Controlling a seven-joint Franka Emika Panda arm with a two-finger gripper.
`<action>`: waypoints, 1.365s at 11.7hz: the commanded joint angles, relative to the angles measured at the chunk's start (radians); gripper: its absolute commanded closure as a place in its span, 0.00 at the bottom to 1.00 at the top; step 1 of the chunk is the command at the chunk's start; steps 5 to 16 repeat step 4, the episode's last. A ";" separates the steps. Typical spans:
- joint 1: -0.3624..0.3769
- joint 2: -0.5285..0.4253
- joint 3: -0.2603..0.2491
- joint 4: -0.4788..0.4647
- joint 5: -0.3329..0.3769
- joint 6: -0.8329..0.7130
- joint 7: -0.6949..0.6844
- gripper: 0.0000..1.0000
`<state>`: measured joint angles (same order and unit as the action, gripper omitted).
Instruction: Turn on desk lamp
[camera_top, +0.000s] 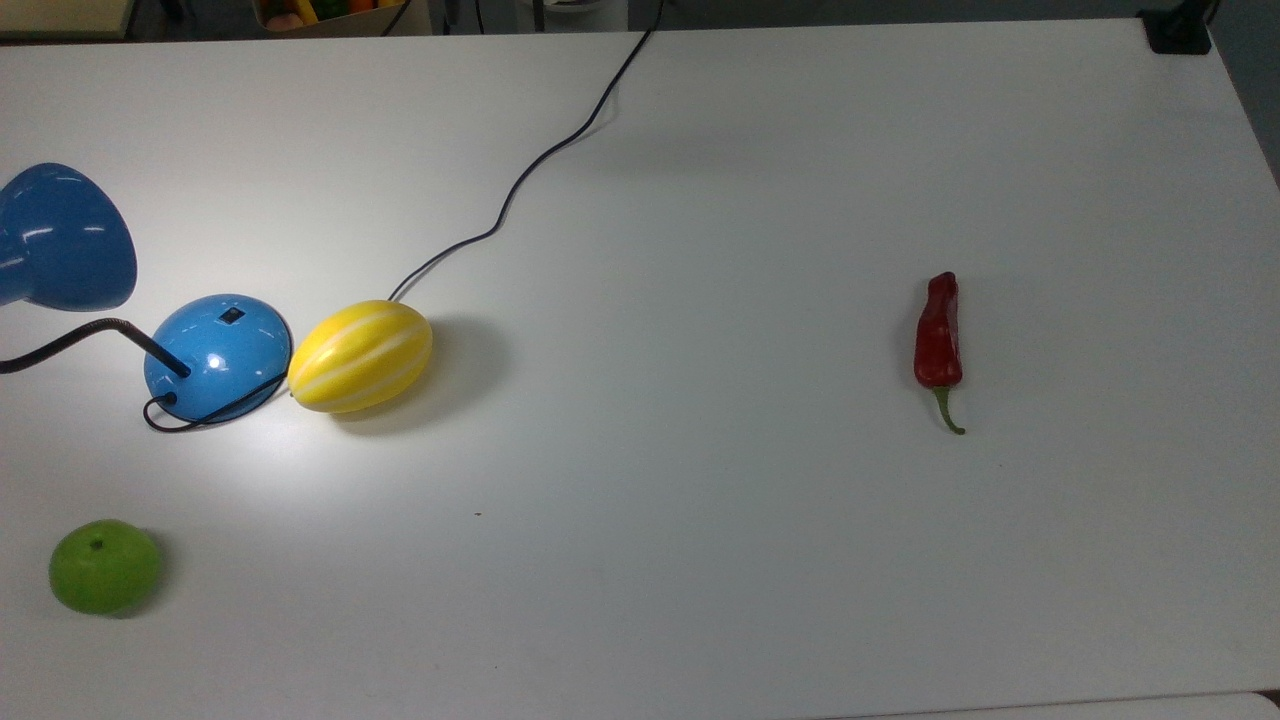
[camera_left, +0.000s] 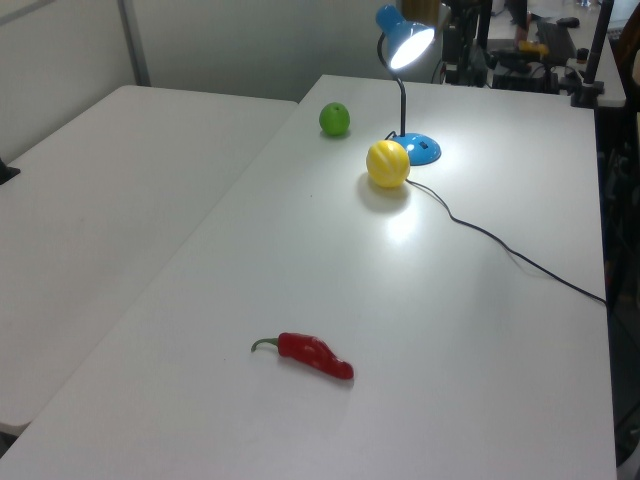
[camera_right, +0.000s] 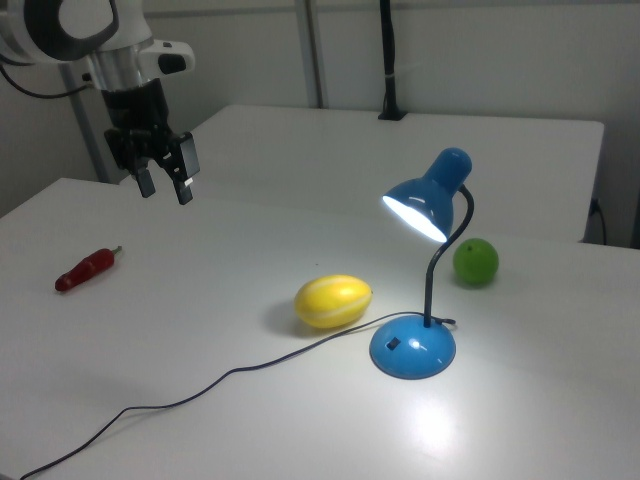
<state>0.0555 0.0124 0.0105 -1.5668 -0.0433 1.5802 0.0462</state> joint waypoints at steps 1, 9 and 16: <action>-0.002 -0.022 -0.012 0.002 0.005 -0.029 -0.029 0.00; 0.003 -0.020 -0.012 0.002 0.010 -0.032 -0.017 0.00; 0.003 -0.020 -0.012 0.002 0.010 -0.032 -0.017 0.00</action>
